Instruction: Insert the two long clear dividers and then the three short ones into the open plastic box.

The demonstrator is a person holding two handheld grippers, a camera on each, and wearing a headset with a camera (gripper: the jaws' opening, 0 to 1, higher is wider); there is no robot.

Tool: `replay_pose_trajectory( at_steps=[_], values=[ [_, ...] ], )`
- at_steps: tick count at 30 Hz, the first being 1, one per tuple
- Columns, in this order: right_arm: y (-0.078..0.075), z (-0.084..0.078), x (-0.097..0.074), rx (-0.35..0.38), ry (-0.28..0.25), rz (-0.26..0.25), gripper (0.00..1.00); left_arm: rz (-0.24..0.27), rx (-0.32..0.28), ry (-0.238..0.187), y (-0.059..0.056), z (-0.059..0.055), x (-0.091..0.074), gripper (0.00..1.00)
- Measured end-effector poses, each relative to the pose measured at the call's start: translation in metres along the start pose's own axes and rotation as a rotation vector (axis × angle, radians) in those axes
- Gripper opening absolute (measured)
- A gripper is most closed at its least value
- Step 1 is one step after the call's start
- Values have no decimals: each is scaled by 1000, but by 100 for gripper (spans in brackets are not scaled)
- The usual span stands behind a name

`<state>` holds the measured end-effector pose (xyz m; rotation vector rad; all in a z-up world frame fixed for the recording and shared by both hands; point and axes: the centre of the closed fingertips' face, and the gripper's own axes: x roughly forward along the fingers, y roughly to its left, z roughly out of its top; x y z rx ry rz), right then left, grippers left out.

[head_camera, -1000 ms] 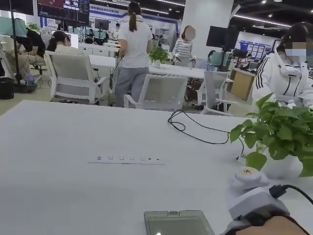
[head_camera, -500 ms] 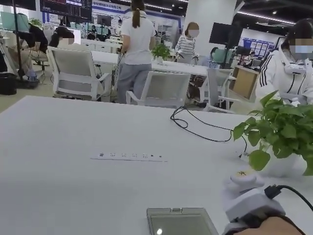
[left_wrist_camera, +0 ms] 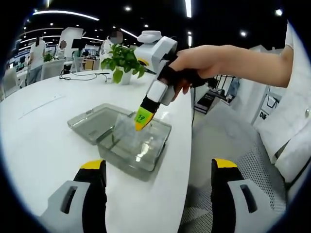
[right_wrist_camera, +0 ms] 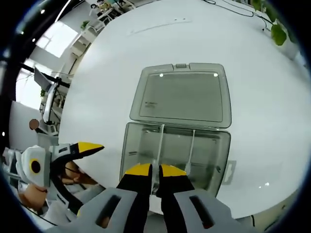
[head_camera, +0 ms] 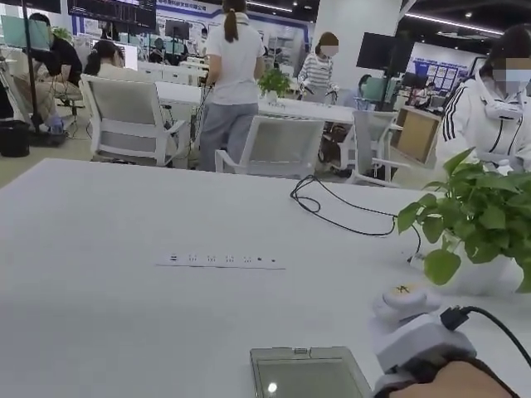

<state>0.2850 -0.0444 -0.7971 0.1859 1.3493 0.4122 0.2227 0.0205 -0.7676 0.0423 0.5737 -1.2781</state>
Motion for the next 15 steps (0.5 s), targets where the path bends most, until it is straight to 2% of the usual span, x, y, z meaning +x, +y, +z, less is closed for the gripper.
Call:
replay_pose_trajectory(
  at_steps=[15],
  values=[
    [4,0,3,-130,26,-77,7,5,-5,4,1,-2,0,90]
  ],
)
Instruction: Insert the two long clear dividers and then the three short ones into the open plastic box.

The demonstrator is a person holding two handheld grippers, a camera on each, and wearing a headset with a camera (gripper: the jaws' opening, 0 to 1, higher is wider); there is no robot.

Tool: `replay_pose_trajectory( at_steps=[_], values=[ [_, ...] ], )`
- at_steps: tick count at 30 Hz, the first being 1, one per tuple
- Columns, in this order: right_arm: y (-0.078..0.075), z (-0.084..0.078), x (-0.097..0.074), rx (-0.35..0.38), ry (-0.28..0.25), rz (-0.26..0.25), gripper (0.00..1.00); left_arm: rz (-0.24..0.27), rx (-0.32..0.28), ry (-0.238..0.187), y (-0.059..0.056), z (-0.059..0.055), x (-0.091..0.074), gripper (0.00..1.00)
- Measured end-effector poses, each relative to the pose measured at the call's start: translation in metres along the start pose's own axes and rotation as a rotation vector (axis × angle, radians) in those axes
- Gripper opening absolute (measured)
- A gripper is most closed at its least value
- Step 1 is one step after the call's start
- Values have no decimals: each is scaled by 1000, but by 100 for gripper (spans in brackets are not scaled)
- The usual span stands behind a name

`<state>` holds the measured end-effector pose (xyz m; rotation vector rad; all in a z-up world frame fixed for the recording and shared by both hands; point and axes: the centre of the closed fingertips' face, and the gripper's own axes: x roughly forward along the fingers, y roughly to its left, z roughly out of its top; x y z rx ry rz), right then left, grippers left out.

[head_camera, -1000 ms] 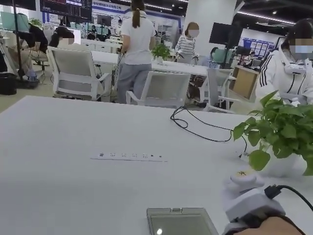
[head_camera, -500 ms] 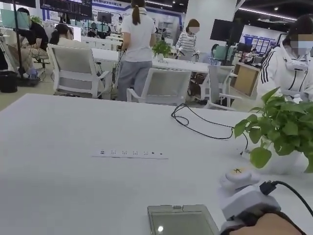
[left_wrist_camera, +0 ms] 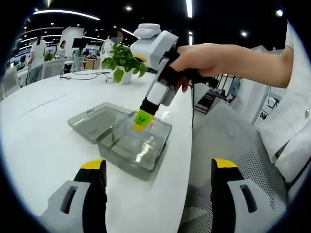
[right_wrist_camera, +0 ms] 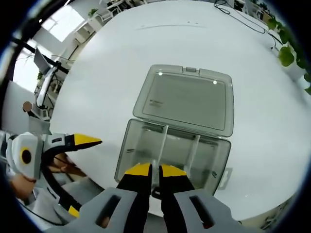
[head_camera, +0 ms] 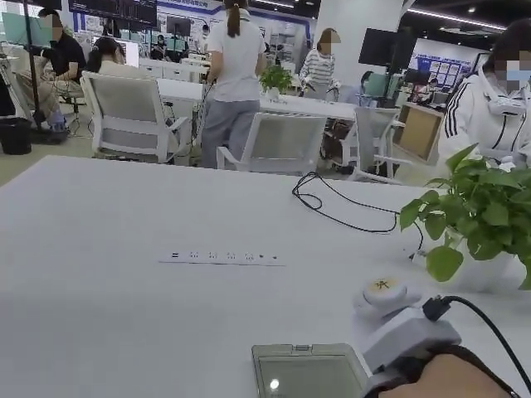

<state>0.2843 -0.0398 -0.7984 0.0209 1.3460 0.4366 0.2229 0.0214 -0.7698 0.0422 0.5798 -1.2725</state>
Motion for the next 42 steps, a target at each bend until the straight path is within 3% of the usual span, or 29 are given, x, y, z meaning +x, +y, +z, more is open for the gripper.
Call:
replay_pose_trajectory(
  at_steps=[5,10,29,42],
  values=[
    [1,1,1,-72,8,-44,7,1,-1,-1,0,0,0,91],
    [5,3,5,-107,3,-43,7,3,-2,-1,0,-1,0,90],
    [3,-2,26,-75,-38,47,9,22,-11,-9,3,1,-2,91],
    [4,-2,24,-31,-103,149,11,47,-18,-6,3,5,-3,91]
  ],
)
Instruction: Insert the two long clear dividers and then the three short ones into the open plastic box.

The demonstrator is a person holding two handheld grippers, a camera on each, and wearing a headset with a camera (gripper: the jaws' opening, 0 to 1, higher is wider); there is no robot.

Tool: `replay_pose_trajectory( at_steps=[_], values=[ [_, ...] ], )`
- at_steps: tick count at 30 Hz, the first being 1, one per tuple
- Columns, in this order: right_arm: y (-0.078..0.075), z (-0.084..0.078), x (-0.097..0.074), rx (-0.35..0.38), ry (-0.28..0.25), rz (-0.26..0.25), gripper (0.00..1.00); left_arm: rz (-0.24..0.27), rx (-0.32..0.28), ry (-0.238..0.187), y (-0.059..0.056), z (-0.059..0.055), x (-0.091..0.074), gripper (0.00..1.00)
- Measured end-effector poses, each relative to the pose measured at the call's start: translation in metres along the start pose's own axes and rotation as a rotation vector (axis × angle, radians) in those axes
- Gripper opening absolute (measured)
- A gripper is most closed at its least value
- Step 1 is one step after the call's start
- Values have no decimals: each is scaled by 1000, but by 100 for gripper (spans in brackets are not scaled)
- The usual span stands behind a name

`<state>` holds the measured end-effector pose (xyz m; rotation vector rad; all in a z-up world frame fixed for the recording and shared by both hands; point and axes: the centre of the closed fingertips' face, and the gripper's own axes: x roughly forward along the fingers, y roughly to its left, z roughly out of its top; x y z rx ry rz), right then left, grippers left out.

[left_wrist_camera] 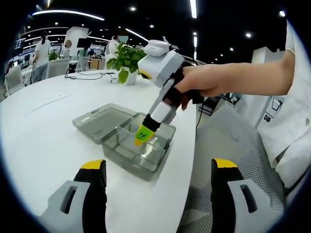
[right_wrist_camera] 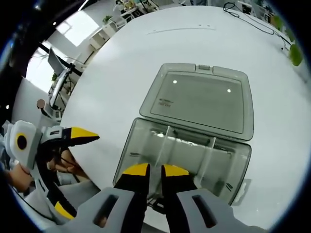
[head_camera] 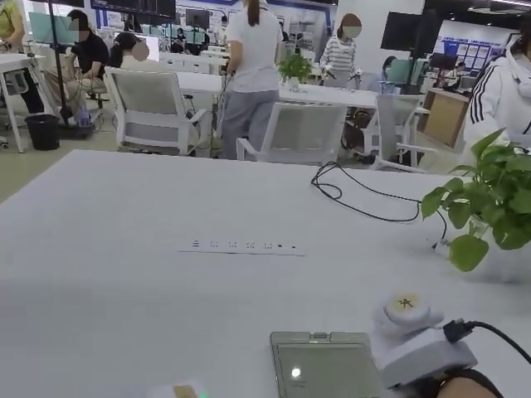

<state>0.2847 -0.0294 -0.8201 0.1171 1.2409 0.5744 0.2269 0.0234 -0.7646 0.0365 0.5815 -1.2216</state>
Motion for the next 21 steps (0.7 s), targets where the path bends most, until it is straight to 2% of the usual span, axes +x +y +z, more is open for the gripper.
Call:
replay_pose_trajectory(
  at_steps=[7,12,17,21],
  values=[
    [2,8,-10,6,-68,53,16,21,-5,9,-3,0,-2,91],
    [4,15,-26,14,-133,112,21,33,-3,20,-7,0,-3,94],
    [5,22,-46,-28,-191,169,28,69,-3,25,-5,4,-4,97],
    [6,24,-63,-64,-218,224,31,105,-7,29,-4,7,-5,98]
  ],
)
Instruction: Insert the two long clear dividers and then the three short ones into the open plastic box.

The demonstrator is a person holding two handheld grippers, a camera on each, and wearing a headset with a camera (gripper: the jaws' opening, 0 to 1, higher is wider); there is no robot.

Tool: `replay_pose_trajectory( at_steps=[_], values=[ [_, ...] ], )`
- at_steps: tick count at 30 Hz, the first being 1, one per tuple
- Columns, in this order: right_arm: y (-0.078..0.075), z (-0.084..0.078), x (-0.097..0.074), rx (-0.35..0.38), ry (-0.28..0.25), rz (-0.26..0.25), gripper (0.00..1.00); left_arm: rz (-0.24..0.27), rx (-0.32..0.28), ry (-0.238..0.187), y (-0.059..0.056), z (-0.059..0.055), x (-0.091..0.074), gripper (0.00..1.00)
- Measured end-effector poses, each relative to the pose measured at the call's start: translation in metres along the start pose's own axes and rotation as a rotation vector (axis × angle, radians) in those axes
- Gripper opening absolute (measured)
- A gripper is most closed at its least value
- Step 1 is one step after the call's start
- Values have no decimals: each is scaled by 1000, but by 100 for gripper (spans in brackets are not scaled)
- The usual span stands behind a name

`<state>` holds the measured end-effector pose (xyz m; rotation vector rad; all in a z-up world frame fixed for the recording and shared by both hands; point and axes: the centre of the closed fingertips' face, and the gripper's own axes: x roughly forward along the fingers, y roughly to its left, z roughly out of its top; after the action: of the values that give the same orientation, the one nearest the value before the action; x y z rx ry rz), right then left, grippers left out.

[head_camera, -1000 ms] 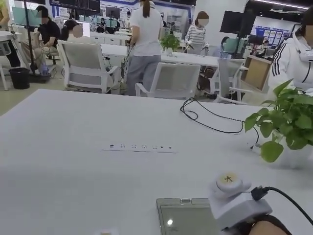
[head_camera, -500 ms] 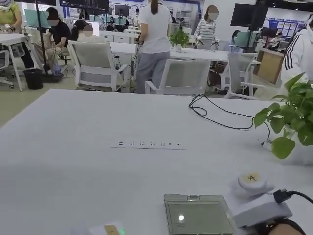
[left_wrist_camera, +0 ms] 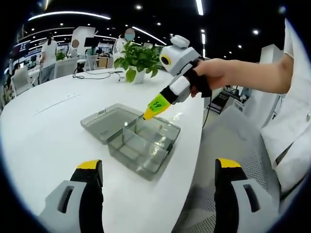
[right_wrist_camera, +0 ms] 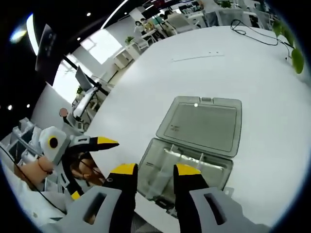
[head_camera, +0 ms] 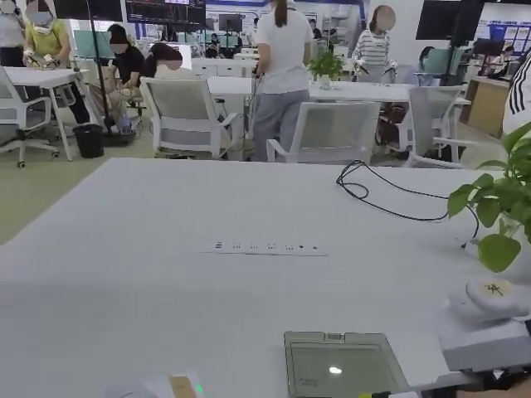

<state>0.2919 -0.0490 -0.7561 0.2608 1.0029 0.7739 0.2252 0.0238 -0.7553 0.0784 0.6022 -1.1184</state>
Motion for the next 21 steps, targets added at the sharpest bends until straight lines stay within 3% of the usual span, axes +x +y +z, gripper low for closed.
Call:
replay_pose_trajectory(
  at_steps=[10,12,17,21],
  values=[
    [0,7,-34,-133,-40,85,47,73,-18,-6,-7,6,-3,99],
    [0,7,-42,-205,-47,109,50,86,-26,-23,-8,9,-4,100],
    [-3,4,-60,-325,-44,154,54,105,-20,-34,-8,8,-4,100],
    [-15,-8,-70,-436,11,150,59,108,-27,-42,-7,8,-4,100]
  ],
)
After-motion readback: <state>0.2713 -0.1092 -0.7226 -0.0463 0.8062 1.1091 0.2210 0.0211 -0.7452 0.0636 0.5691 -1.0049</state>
